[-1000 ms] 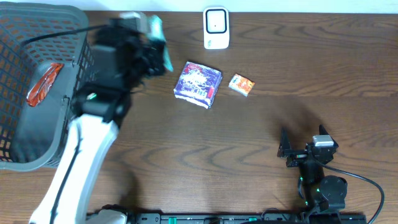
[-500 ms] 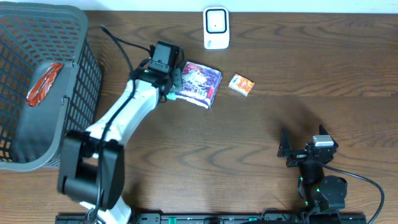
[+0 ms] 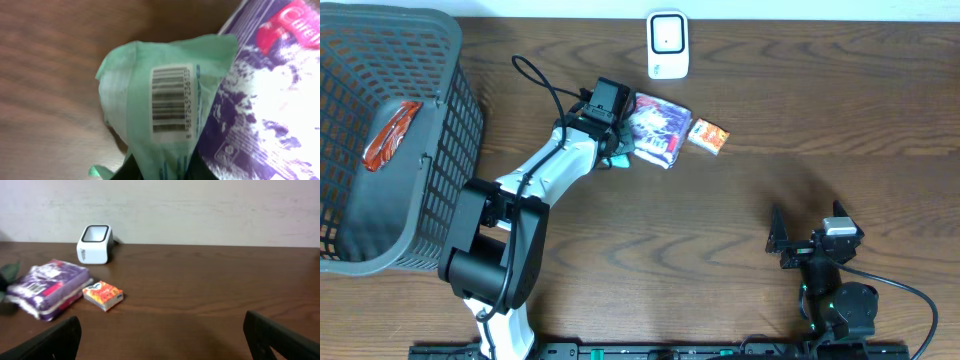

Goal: Scan the item barcode
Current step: 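Carry the mint-green bag out and drop it left of the purple package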

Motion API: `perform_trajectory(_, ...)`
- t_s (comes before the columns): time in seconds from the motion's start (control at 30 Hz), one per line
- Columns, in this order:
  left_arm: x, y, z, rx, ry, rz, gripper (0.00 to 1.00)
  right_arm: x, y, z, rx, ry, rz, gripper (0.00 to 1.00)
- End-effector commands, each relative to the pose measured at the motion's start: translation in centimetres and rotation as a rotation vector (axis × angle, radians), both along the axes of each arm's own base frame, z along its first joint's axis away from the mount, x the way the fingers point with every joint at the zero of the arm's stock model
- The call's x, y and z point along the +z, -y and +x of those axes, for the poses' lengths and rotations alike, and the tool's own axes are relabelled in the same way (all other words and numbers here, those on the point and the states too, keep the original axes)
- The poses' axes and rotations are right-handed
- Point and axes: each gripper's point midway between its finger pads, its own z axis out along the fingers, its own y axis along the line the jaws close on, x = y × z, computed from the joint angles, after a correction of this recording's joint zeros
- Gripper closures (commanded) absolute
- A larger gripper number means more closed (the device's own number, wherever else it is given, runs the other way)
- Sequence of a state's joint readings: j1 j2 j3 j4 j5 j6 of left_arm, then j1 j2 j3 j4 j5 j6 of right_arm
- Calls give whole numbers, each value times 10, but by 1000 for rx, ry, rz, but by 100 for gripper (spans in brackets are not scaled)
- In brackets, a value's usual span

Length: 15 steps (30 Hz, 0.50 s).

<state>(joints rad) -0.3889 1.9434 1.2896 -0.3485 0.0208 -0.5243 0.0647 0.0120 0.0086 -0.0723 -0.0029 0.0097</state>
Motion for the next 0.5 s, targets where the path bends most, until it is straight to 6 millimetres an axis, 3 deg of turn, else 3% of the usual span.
perform_trajectory(0.0,5,23,7,-31,21,-112,93,-1,3,0,-14,1,-12,1)
perform_trajectory(0.1,12,33,15,-51,59,-157,93,-1,3,0,-14,1,-12,1)
perform_trajectory(0.23,17,24,19,-50,80,-137,92,-1,3,0,-14,1,-12,1)
perform_trajectory(0.47,28,-25,30,-13,145,69,92,-1,3,0,-14,1,-12,1)
